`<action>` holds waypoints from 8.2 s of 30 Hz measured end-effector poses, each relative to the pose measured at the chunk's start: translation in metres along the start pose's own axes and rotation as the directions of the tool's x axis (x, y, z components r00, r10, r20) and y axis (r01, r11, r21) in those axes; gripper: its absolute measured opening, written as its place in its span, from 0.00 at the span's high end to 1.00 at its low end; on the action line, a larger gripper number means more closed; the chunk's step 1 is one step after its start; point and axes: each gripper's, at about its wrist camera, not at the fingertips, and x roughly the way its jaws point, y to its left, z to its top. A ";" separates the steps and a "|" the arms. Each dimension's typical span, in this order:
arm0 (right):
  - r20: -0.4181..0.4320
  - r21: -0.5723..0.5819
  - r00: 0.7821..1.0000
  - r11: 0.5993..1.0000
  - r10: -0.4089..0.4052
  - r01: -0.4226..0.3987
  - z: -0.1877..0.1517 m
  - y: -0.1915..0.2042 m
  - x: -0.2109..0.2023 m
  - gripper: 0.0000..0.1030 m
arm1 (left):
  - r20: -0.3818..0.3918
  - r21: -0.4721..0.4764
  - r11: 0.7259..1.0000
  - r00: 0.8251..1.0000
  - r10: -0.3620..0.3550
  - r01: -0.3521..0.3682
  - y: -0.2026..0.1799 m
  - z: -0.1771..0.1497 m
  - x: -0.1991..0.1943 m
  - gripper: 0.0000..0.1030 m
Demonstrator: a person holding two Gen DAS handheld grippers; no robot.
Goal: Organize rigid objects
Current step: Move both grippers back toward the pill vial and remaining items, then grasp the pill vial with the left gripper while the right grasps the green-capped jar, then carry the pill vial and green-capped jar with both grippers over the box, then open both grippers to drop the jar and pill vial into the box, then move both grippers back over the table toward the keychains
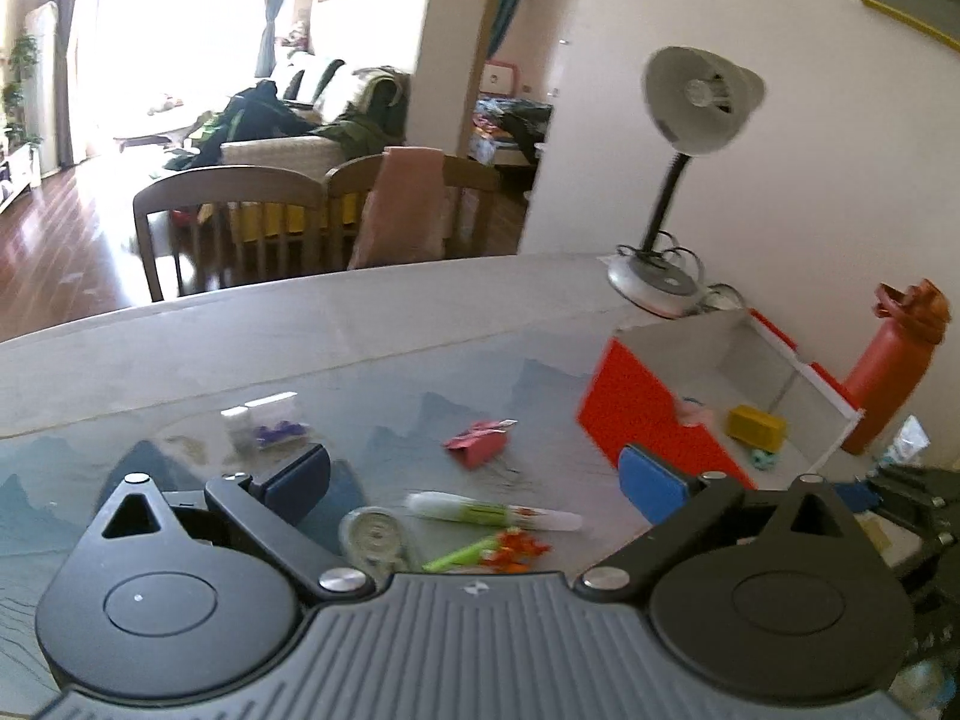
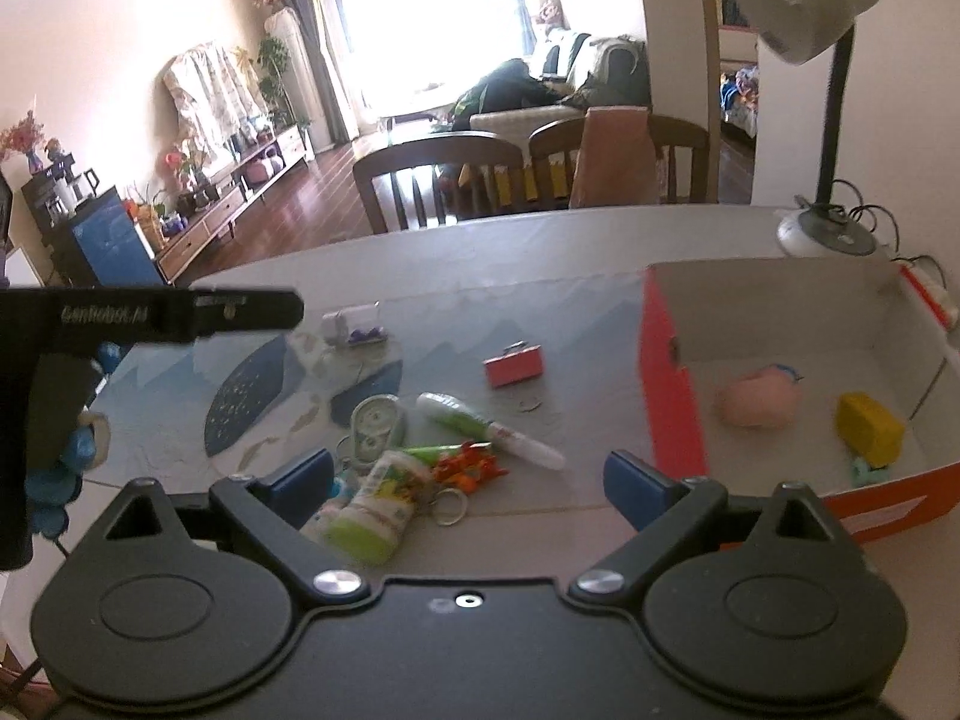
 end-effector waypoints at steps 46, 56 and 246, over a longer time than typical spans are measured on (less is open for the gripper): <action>-0.249 0.004 0.962 0.993 -0.116 0.120 -0.017 0.074 0.143 0.29 | -0.231 -0.277 0.875 0.911 0.341 -0.398 0.141 -0.005 0.200 0.00; -0.295 0.045 0.950 0.991 -0.106 0.125 -0.018 0.072 0.155 0.46 | -0.260 -0.293 0.863 0.903 0.342 -0.411 0.145 -0.012 0.205 0.04; -0.023 0.181 0.997 0.980 -0.075 0.078 0.054 -0.198 -0.043 0.24 | -0.360 0.063 0.993 0.930 -0.072 0.101 -0.249 0.024 0.136 0.30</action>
